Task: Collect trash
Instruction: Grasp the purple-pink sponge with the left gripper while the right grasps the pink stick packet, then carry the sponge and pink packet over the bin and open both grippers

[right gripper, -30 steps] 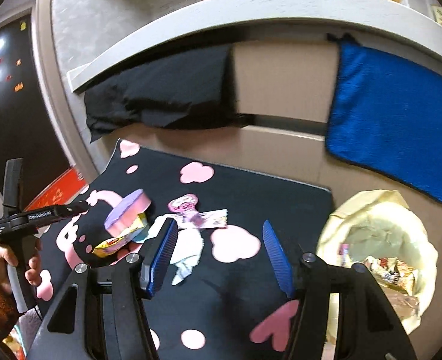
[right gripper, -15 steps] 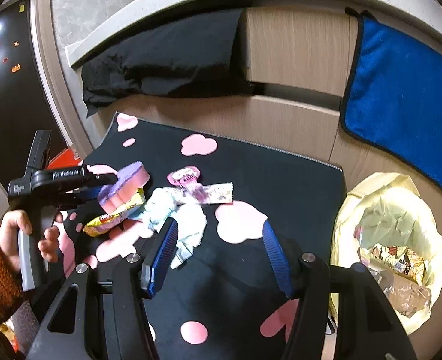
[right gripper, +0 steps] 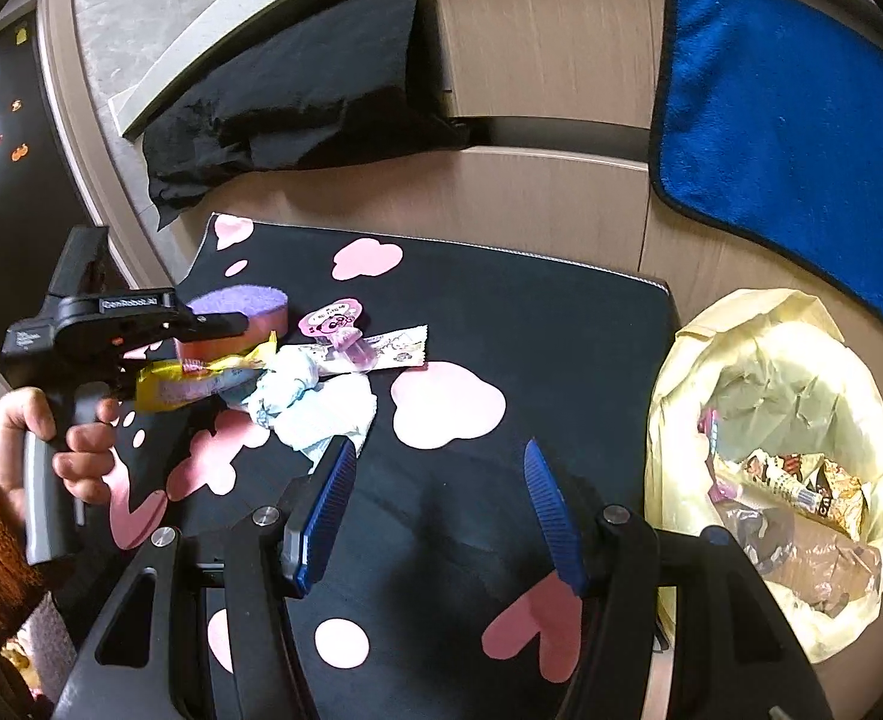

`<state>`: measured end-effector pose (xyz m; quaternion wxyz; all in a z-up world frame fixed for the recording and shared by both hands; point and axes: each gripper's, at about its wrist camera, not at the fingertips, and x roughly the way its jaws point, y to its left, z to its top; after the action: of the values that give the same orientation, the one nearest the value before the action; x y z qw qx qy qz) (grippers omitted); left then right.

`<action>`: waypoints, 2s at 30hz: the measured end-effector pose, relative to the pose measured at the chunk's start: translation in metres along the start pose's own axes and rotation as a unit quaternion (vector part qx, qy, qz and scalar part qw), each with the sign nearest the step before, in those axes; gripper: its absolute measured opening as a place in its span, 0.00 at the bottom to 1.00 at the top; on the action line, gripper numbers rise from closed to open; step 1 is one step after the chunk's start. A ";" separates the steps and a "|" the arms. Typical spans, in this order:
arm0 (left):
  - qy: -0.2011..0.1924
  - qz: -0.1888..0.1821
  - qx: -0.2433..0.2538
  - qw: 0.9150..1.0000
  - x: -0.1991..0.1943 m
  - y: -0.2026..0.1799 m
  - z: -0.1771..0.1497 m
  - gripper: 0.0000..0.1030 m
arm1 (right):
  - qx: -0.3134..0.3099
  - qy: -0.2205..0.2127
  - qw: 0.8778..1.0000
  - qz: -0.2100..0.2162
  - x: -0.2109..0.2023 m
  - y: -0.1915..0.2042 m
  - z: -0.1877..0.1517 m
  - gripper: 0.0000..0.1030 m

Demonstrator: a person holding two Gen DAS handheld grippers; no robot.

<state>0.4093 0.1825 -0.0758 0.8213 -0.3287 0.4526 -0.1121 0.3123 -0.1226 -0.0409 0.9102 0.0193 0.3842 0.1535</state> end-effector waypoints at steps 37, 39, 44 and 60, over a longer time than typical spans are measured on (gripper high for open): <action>-0.130 0.135 0.229 0.955 -0.096 -0.030 -0.026 0.36 | -0.144 0.068 0.987 0.034 0.141 0.086 0.071 0.43; -0.135 0.133 0.238 0.952 -0.097 -0.038 -0.029 0.36 | -0.143 0.056 0.988 0.036 0.124 0.083 0.070 0.43; -0.147 0.126 0.266 0.944 -0.098 -0.069 -0.041 0.36 | -0.118 0.020 0.992 0.029 0.076 0.068 0.070 0.43; -0.164 0.072 0.339 0.924 -0.089 -0.192 -0.095 0.36 | -0.070 -0.107 0.991 -0.035 -0.085 -0.001 0.060 0.43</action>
<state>0.3029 0.0379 0.0720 0.9521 -0.0113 0.2694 -0.1439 0.2992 -0.1434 0.0601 0.9500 -0.0420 0.2734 0.1451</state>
